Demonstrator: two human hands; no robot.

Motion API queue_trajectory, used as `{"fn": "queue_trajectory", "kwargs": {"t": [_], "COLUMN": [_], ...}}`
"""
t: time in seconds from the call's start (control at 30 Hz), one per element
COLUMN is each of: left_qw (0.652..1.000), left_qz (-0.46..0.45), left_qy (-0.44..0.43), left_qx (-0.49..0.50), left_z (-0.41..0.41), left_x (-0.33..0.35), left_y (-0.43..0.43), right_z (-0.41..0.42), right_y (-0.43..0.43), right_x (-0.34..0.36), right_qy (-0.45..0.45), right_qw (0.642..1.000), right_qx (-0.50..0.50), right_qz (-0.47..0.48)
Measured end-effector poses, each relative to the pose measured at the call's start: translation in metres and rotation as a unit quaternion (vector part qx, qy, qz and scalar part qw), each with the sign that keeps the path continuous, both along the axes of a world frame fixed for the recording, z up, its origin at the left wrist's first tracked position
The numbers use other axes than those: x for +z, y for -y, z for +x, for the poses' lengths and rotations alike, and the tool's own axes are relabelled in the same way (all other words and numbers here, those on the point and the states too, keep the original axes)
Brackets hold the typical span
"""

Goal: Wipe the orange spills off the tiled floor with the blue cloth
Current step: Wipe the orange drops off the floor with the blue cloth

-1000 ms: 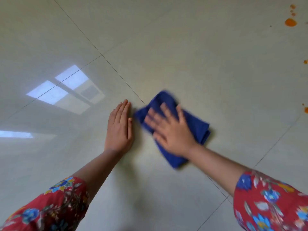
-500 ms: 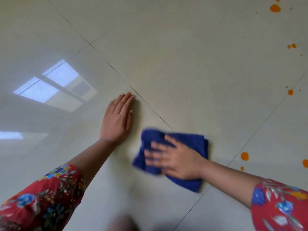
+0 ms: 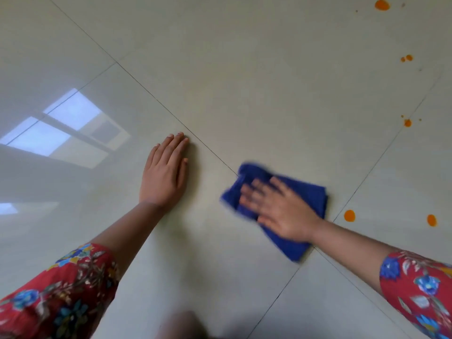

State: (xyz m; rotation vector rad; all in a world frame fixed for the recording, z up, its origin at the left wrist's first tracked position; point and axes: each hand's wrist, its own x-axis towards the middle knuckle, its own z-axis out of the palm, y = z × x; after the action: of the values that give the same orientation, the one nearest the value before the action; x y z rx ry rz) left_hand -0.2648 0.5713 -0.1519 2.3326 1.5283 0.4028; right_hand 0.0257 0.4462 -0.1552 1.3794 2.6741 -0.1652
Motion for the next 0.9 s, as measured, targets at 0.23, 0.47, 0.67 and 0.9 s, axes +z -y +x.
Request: {"fn": "queue_trajectory", "kwargs": {"t": [0.23,0.47,0.67,0.9], "left_qw": [1.000,0.999,0.997,0.998], "left_qz": [0.002,0.011,0.023,0.036], "left_qy": [0.004,0.025,0.031,0.032], "left_qx": [0.011,0.045,0.067,0.036], "left_z": [0.000,0.004,-0.002,-0.002], "left_x": [0.000,-0.004,-0.004,-0.004], "left_y": [0.000,-0.001,-0.003,0.003], "right_z": [0.021,-0.033,-0.102,-0.015], "right_y": [0.031,-0.019,-0.126,0.032], "right_x": [0.007,0.009,0.008,0.010], "right_qy": [0.030,-0.017,-0.018,-0.004], "right_qw": [0.999,0.996,0.983,0.995], "right_qx": [-0.033,-0.087,-0.184,-0.098], "right_qz": [-0.030,-0.014,0.008,-0.027]}}
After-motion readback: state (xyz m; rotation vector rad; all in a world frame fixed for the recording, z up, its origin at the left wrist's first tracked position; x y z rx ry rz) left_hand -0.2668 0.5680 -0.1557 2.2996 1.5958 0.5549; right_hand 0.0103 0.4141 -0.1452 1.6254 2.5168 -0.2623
